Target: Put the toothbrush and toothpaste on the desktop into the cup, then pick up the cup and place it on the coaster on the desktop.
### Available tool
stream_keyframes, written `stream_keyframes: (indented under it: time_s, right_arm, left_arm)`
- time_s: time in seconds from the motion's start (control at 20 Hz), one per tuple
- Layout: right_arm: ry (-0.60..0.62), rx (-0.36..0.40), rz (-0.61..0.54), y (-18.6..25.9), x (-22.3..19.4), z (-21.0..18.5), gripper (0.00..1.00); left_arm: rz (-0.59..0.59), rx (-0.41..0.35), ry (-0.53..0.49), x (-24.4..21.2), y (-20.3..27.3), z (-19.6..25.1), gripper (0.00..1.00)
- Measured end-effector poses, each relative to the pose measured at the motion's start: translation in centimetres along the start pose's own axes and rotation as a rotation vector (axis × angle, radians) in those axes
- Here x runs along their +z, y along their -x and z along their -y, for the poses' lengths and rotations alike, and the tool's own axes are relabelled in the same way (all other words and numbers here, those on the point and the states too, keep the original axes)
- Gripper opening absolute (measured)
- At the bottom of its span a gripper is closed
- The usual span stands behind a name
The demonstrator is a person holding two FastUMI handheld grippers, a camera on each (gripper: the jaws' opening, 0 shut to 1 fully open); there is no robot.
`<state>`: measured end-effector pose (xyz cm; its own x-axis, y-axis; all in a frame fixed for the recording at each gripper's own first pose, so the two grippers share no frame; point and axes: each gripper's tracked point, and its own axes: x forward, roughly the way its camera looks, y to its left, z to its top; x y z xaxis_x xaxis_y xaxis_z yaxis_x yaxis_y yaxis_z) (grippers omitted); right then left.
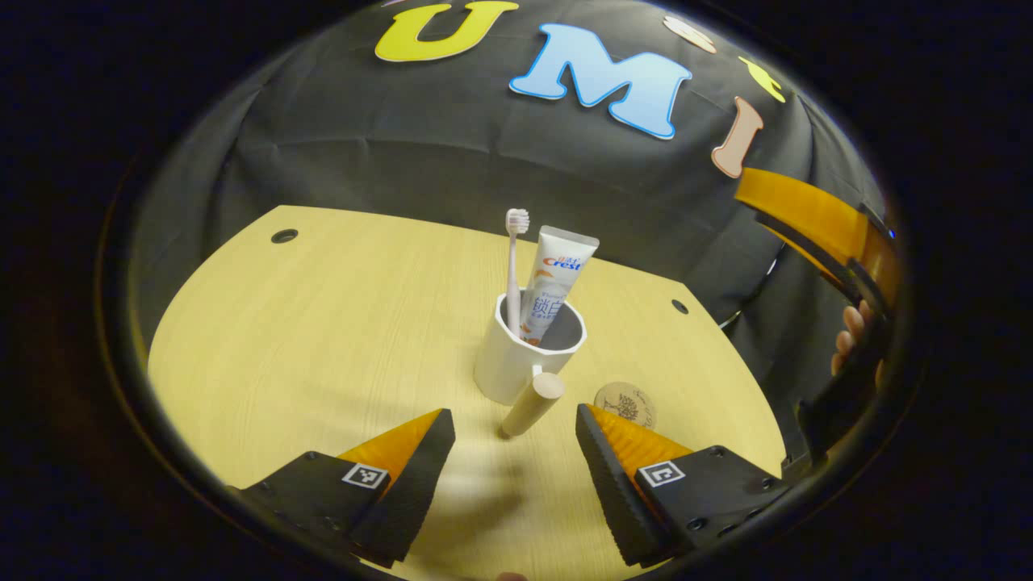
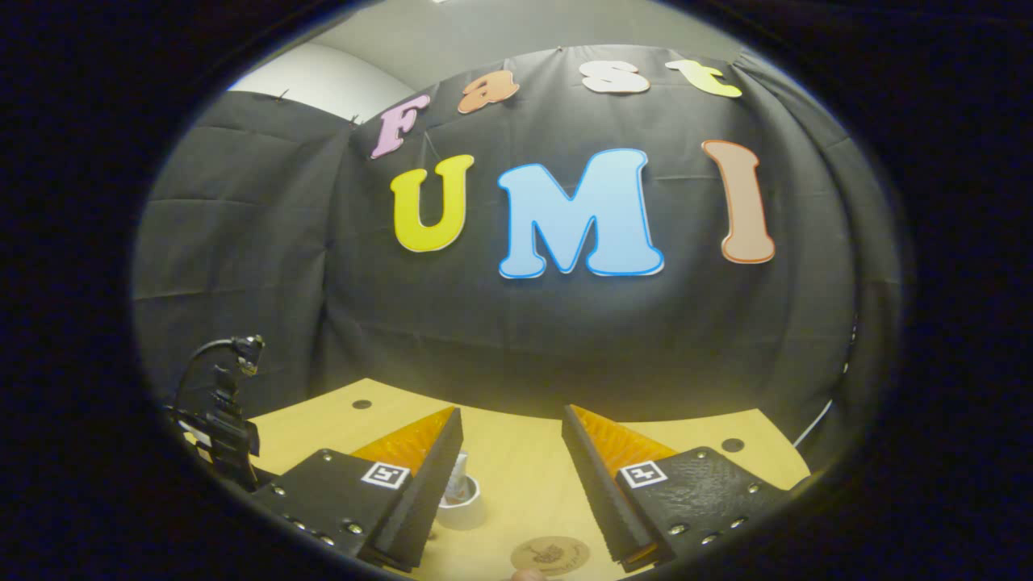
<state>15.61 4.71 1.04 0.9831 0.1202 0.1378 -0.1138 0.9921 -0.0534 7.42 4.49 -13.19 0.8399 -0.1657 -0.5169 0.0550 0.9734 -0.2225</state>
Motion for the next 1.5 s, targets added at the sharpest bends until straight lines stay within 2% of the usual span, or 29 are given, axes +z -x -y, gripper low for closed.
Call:
stream_keyframes:
  time_s: [0.3,0.4,0.45,0.5,0.55,0.6,0.65,0.7,0.8,0.9,0.95,1.0,1.15,1.2,1.25,1.3,1.4,1.5]
  right_arm:
    - [0.011,-0.079,-0.038,4.2,0.8,3.5,0.80]
    - [0.009,-0.096,-0.051,4.8,0.8,4.3,0.80]
    - [0.008,-0.101,-0.054,5.1,0.9,4.6,0.82]
    - [0.007,-0.104,-0.058,5.3,0.9,4.9,0.80]
    - [0.007,-0.109,-0.062,5.5,0.9,5.2,0.80]
    - [0.005,-0.114,-0.066,5.6,0.8,5.5,0.80]
    - [0.002,-0.117,-0.071,5.7,0.7,5.6,0.80]
    - [-0.001,-0.118,-0.079,5.9,0.5,5.7,0.80]
    - [-0.005,-0.123,-0.095,6.0,0.1,6.0,0.80]
    - [-0.010,-0.125,-0.106,6.3,-0.3,6.2,0.80]
    - [-0.010,-0.128,-0.114,6.4,-0.5,6.3,0.80]
    - [-0.011,-0.133,-0.120,6.4,-0.7,6.4,0.82]
    - [-0.029,-0.144,-0.140,6.7,-1.2,6.8,0.80]
    - [-0.036,-0.147,-0.145,6.8,-1.3,6.8,0.80]
    - [-0.040,-0.154,-0.148,7.0,-1.4,7.0,0.80]
    - [-0.044,-0.161,-0.150,7.1,-1.5,7.2,0.80]
    - [-0.047,-0.171,-0.153,7.4,-1.5,7.3,0.80]
    - [-0.046,-0.178,-0.160,7.7,-1.7,7.4,0.80]
  left_arm:
    - [-0.057,0.021,-0.036,1.4,-2.0,0.9,0.96]
    - [-0.086,0.031,-0.038,1.6,-2.6,1.0,0.94]
    - [-0.109,0.036,-0.038,1.4,-3.0,1.0,0.94]
    - [-0.134,0.044,-0.046,1.1,-3.4,0.9,0.99]
    - [-0.158,0.055,-0.061,1.0,-3.9,0.6,0.96]
    - [-0.184,0.066,-0.074,0.8,-4.3,0.5,0.99]
    - [-0.210,0.067,-0.083,0.6,-4.6,0.4,0.92]
    - [-0.235,0.065,-0.084,0.5,-4.8,0.5,0.96]
    - [-0.286,0.067,-0.076,0.3,-5.3,0.3,0.93]
    - [-0.317,0.071,-0.066,0.3,-5.7,0.1,0.96]
    - [-0.330,0.076,-0.059,0.2,-6.0,0.0,0.93]
    - [-0.342,0.084,-0.056,0.1,-6.3,-0.1,0.81]
    - [-0.368,0.097,-0.072,-0.2,-7.0,-0.2,0.76]
    - [-0.376,0.092,-0.072,-0.3,-7.0,0.1,0.62]
    - [-0.384,0.103,-0.079,-0.6,-7.1,0.2,0.56]
    - [-0.395,0.103,-0.091,-0.8,-7.3,0.2,0.43]
    - [-0.403,0.115,-0.105,-1.2,-7.4,0.3,0.43]
    - [-0.425,0.120,-0.138,-1.5,-7.3,0.3,0.38]
